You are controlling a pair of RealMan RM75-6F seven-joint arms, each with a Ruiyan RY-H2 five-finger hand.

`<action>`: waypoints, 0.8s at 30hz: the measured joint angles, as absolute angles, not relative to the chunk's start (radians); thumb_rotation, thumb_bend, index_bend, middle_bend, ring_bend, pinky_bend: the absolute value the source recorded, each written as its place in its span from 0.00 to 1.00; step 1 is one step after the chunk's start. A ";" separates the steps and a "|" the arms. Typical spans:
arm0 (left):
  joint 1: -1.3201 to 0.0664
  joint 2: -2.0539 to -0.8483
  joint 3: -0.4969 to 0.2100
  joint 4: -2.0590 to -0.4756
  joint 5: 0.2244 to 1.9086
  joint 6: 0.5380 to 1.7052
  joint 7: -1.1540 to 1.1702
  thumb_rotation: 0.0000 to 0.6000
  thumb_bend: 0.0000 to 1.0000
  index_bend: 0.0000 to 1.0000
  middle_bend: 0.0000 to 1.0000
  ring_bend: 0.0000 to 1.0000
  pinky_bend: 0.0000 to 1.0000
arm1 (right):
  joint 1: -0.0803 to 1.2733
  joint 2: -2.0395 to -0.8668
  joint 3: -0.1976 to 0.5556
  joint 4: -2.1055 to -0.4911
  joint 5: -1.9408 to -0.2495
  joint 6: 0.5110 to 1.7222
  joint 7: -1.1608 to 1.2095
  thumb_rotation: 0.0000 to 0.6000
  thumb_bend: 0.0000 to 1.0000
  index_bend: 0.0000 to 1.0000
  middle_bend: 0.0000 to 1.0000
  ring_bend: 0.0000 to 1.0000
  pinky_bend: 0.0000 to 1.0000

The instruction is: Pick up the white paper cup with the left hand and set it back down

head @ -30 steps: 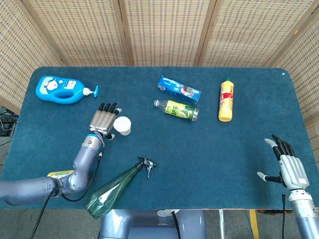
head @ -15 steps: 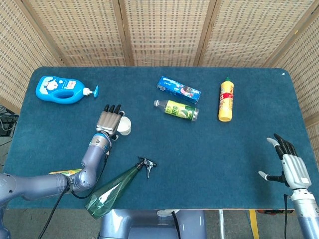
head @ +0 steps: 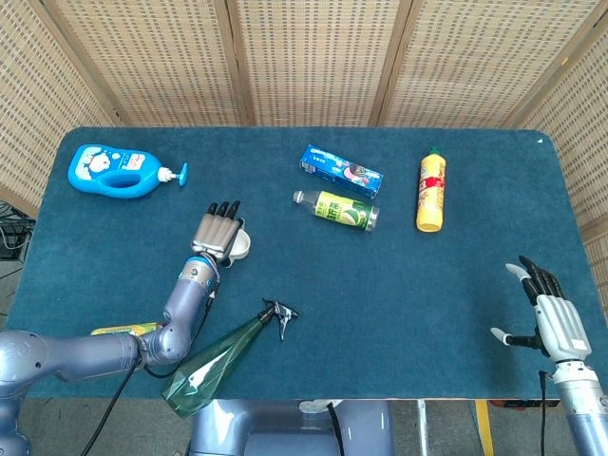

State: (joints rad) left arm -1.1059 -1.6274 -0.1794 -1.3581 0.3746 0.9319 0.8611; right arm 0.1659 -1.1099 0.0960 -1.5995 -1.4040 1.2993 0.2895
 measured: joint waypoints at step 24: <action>-0.836 -1.649 -0.194 -1.298 0.862 1.006 0.072 1.00 0.30 0.41 0.00 0.00 0.11 | 0.165 -1.123 0.091 -1.607 -1.406 1.306 0.237 1.00 0.10 0.00 0.00 0.00 0.00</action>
State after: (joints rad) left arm -0.8362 -1.6488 -0.1943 -1.2983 0.8615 1.0065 0.0716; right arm 0.1652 -1.1225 0.0909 -1.6066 -1.4056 1.3058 0.2371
